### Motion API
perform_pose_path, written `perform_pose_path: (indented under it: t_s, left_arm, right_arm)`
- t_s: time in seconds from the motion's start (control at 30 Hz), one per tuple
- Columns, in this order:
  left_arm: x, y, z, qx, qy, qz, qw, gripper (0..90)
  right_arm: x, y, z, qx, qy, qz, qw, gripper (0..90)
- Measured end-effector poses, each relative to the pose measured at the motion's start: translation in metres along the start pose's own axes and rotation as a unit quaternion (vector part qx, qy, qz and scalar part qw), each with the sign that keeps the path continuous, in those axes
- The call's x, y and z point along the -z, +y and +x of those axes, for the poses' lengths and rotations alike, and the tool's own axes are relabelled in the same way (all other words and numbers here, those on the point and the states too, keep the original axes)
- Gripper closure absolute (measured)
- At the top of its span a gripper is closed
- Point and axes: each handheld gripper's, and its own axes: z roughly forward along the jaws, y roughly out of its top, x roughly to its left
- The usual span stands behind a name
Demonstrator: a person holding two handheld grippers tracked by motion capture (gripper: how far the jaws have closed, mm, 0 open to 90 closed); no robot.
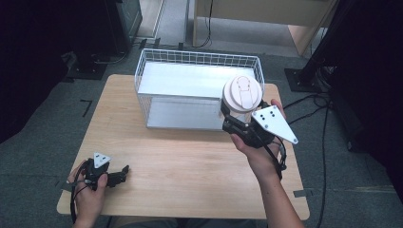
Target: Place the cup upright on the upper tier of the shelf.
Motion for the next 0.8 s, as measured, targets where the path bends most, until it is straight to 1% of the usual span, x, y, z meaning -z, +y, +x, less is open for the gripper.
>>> perform_pose_path:
  t_s: [0.23,0.27,0.57,0.63,0.7,0.73,0.8]
  left_arm:
    - [0.000,0.000,0.000,0.000,0.000,0.000,1.0000,8.8]
    - [0.000,0.000,0.000,0.001,0.000,0.000,1.0000,8.8]
    - [0.000,0.000,0.000,0.000,0.001,-0.001,1.0000,8.8]
    - [0.000,0.000,0.000,0.000,0.000,-0.001,1.0000,8.8]
    - [0.000,0.000,0.000,0.000,0.000,-0.001,1.0000,8.8]
    - [0.000,0.000,0.000,0.000,0.000,-0.001,1.0000,8.8]
    - [0.000,0.000,0.000,0.000,0.000,-0.001,1.0000,8.8]
  right_arm:
    - [-0.011,0.006,0.002,0.005,0.001,-0.005,1.0000,16.0]
    - [-0.015,0.007,0.001,0.006,-0.002,-0.006,1.0000,16.0]
    - [-0.040,0.012,-0.009,0.004,-0.019,-0.002,0.9998,16.0]
    - [-0.046,0.013,-0.011,0.008,-0.023,0.000,0.9997,16.0]
    - [-0.049,0.013,-0.012,0.007,-0.025,0.002,0.9997,16.0]
    - [-0.057,0.012,-0.014,0.011,-0.029,0.007,0.9995,16.0]
    - [-0.063,0.011,-0.016,0.013,-0.032,0.011,0.9993,16.0]
